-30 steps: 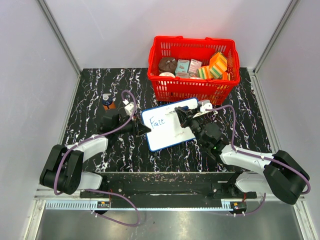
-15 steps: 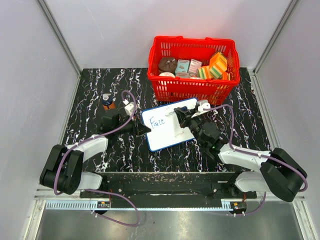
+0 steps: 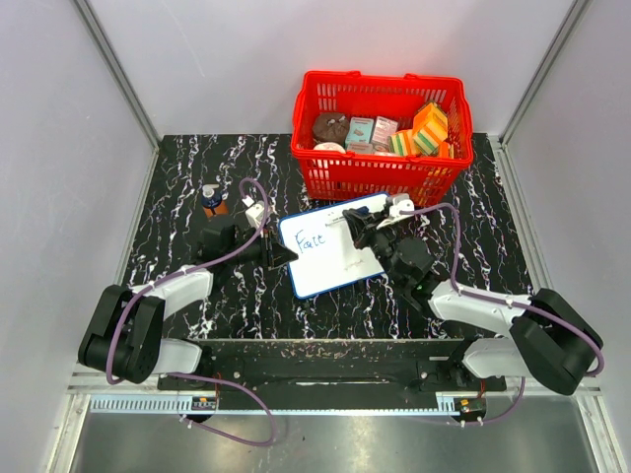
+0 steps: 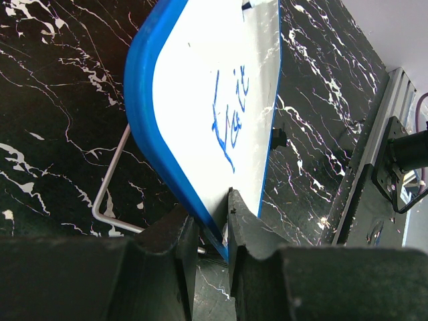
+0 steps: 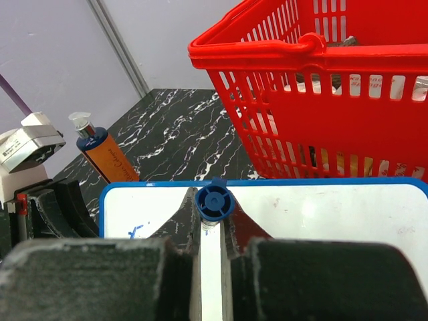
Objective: Write a sentence on the whiteboard
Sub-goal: Write with the whiteboard marker on the whiteboard.
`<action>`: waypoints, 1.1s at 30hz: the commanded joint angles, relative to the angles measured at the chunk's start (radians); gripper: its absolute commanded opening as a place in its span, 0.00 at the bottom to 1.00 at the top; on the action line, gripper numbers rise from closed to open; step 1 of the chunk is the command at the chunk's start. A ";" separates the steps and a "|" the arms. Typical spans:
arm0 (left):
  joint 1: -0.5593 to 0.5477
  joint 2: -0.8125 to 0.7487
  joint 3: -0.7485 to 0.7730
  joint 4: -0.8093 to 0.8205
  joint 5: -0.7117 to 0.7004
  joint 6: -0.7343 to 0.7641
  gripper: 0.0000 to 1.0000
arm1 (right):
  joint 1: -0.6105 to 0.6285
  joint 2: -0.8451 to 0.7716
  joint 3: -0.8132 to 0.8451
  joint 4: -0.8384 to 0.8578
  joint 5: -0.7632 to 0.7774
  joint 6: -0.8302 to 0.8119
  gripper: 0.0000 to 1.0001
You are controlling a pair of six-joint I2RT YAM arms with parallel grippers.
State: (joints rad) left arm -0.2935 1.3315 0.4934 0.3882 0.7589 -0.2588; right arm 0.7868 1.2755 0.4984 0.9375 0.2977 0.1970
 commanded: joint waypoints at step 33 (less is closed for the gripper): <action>0.005 -0.002 0.011 -0.006 -0.107 0.142 0.00 | -0.014 -0.004 -0.093 0.083 -0.003 0.078 0.00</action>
State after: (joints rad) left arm -0.2932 1.3315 0.4934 0.3859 0.7570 -0.2588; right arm 0.7841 1.2819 0.4309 1.0134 0.2947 0.2573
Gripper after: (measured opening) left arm 0.224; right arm 0.108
